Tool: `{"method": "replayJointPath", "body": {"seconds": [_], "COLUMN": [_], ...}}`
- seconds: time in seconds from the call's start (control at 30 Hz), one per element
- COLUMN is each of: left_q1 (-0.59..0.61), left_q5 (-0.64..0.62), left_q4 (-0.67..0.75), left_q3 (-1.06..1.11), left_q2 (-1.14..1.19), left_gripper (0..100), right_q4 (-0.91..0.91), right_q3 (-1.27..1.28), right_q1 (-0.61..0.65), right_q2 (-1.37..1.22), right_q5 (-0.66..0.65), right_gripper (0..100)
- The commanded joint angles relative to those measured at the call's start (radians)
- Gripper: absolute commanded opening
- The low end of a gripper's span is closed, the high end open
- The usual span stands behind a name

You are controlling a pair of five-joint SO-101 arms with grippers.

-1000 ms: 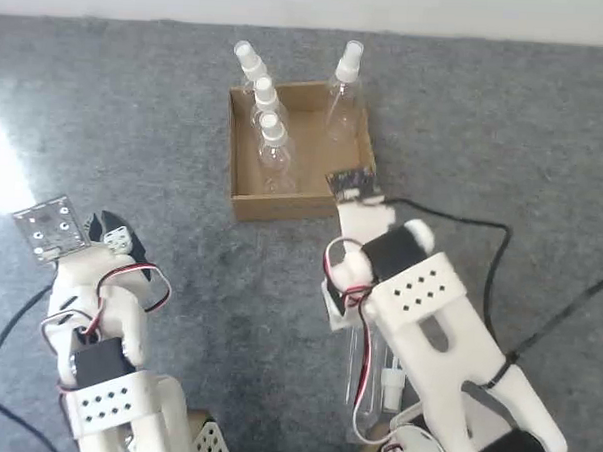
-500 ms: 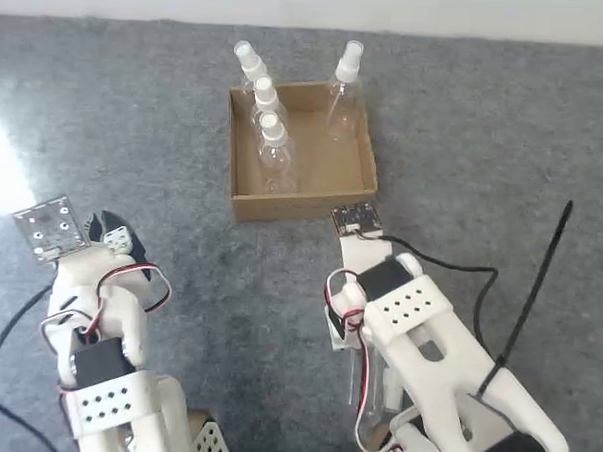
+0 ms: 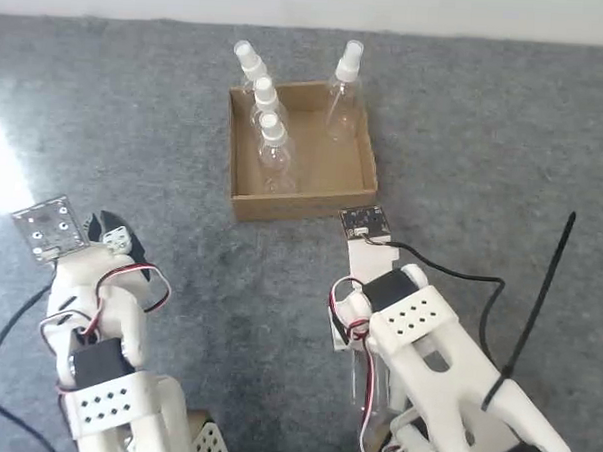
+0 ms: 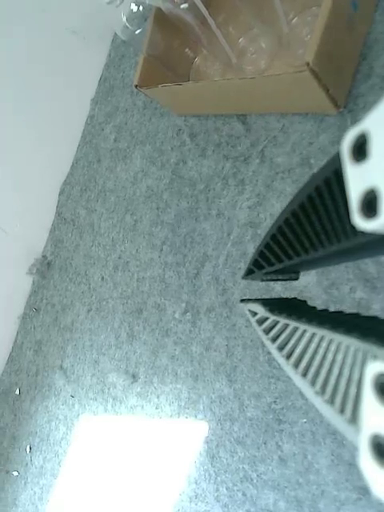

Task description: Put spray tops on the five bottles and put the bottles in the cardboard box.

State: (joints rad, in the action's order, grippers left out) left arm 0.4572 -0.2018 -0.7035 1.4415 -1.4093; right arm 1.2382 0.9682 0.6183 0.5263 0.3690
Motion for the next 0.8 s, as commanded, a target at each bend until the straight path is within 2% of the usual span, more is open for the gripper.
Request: {"method": "replayJointPath", "body": {"seconds": [0.0,0.2,0.37,0.57,0.77], "left_q1": [0.000,0.000,0.000,0.000,0.002], "left_q5": [0.008,0.008,0.008,0.008,0.008], "left_q4": [0.026,0.026,0.026,0.026,0.026], "left_q3": [-0.012,-0.012,-0.012,-0.012,-0.012], "left_q2": [-0.012,-0.012,-0.012,-0.012,-0.012], "left_gripper": [4,4,4,4,4], "right_q4": [-0.022,-0.025,-0.028,-0.170,-0.311], "right_q3": [-0.028,-0.163,-0.219,-0.207,-0.207], "right_q1": [-0.030,-0.196,-0.257,-0.297,-0.410], "right_q2": [-0.002,-0.002,-0.004,-0.004,-0.004], "right_q5": [0.014,0.025,0.129,0.255,0.331], "right_gripper": [6.8,6.7,6.7,6.7,6.7]}}
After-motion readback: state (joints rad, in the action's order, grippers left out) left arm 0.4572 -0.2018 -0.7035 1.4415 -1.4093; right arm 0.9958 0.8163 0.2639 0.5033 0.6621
